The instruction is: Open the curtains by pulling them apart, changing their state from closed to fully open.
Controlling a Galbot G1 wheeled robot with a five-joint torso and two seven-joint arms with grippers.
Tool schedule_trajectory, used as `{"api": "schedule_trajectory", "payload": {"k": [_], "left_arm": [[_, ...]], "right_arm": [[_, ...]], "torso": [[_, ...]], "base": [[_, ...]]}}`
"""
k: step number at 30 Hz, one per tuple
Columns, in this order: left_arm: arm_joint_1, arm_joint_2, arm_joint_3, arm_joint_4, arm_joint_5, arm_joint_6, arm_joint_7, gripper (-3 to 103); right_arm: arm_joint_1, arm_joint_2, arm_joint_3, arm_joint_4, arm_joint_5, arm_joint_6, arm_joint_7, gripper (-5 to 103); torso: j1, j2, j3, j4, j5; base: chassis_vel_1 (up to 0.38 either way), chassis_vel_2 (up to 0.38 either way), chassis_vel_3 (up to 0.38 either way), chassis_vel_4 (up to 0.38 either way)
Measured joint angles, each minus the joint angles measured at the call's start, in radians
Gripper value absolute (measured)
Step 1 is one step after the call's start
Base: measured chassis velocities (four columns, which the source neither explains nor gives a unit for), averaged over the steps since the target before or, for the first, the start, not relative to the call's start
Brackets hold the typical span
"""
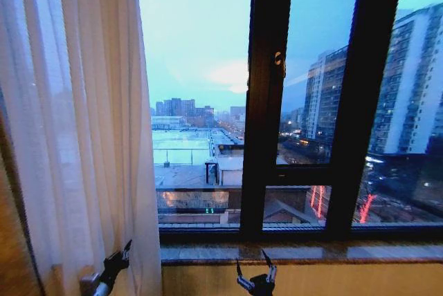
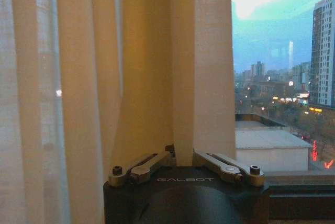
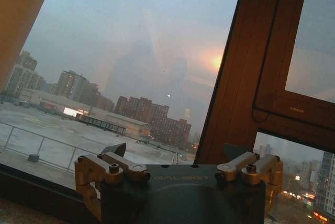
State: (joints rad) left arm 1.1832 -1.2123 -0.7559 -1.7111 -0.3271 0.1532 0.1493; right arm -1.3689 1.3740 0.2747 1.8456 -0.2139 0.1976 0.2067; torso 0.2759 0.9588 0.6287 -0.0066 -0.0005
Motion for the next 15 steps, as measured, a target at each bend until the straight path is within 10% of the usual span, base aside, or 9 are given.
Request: {"api": "schedule_trajectory", "payload": {"k": [4,15], "left_arm": [[0.006,0.016,-0.012,-0.013,-0.004,0.019,-0.003,0],[0.009,0.028,-0.016,-0.023,-0.013,0.031,0.001,43]], "right_arm": [[0.001,0.0,-0.001,-0.002,0.0,-0.001,0.0,100],[0.002,0.0,-0.003,0.002,0.0,-0.003,0.0,100]], "torso": [[0.0,0.0,0.0,0.0,0.0001],[0.0,0.0,0.0,0.0001,0.0001]], "base": [[0.0,0.0,0.0,0.0],[0.0,0.0,0.0,0.0]]}}
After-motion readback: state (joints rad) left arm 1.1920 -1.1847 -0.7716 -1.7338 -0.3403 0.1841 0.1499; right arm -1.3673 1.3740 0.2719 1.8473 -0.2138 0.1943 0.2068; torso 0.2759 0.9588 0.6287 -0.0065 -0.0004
